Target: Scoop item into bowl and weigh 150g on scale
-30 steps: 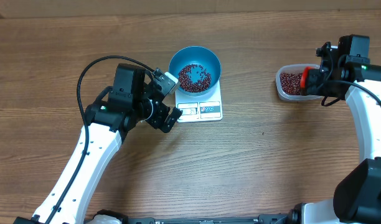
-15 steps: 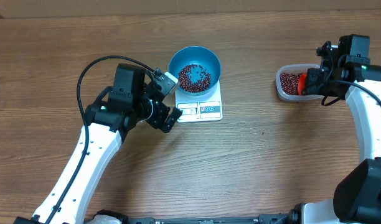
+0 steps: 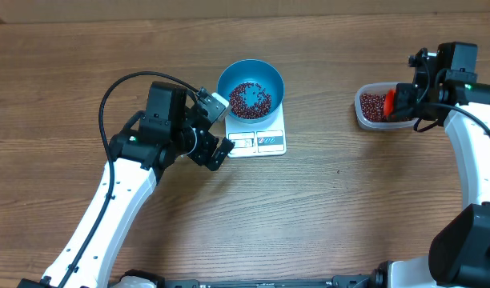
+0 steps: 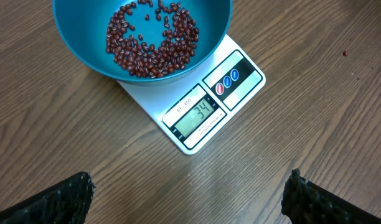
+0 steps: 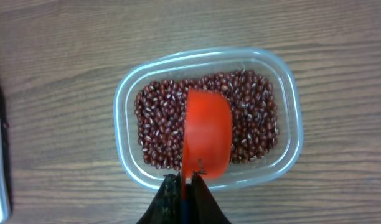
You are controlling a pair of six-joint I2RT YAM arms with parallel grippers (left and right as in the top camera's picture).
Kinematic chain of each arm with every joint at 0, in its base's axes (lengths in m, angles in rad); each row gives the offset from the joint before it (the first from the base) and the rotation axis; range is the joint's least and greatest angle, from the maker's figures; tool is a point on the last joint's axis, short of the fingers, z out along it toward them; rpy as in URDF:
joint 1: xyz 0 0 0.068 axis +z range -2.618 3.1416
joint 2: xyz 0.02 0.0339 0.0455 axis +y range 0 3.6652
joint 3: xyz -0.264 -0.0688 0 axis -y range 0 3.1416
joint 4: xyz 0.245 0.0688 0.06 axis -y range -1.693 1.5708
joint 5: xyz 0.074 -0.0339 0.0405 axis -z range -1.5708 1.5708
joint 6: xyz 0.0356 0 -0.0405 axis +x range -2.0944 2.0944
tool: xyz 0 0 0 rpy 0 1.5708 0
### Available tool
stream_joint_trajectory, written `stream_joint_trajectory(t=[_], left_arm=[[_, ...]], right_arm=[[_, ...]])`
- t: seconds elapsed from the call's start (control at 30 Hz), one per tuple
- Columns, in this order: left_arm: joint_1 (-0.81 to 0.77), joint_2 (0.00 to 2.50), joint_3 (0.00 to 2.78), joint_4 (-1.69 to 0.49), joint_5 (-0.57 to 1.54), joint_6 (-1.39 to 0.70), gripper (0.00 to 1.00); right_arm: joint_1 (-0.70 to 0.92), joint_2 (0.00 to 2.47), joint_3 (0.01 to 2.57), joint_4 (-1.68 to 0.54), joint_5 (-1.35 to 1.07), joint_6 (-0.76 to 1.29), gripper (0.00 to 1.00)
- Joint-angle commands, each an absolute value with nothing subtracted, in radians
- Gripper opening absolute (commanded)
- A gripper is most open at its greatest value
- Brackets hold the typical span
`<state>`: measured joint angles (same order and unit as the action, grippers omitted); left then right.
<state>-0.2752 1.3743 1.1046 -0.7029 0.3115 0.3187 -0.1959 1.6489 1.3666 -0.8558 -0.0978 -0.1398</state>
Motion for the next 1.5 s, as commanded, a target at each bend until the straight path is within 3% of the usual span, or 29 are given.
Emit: stream_joint_trajectory(t=[0.0,0.07,0.13,0.57,1.0,1.23,1.47], left_arm=[[-0.282,1.359,1.103,-0.702,0.330,0.341,1.00],[-0.282,1.359,1.103,-0.702,0.330,0.341,1.00],[-0.282,1.359,1.103,-0.702,0.330,0.341,1.00],[-0.282,1.359,1.103,-0.702,0.330,0.341,1.00],[-0.282,1.359,1.103,-0.702,0.330,0.341,1.00],[-0.282,1.359,1.103,-0.702,0.330,0.341,1.00],[-0.282,1.359,1.103,-0.702,0.330,0.341,1.00]], right_arm=[[-0.197,1.649,1.360,-0.838,-0.099,-0.142,0.04],[-0.198,1.649,1.360,-0.825,-0.099,-0.142,0.08],[-0.198,1.649,1.360,-0.816,-0.099,-0.143,0.04],[-0.198,1.653,1.360,-0.809,-0.017,-0.219,0.04],[-0.197,1.718,1.358,-0.817,0.012,-0.453,0.04],[-0.197,1.779,1.358,-0.816,0.089,-0.459,0.04],[-0.197,1.781,1.358,-0.857,0.021,-0.458,0.04]])
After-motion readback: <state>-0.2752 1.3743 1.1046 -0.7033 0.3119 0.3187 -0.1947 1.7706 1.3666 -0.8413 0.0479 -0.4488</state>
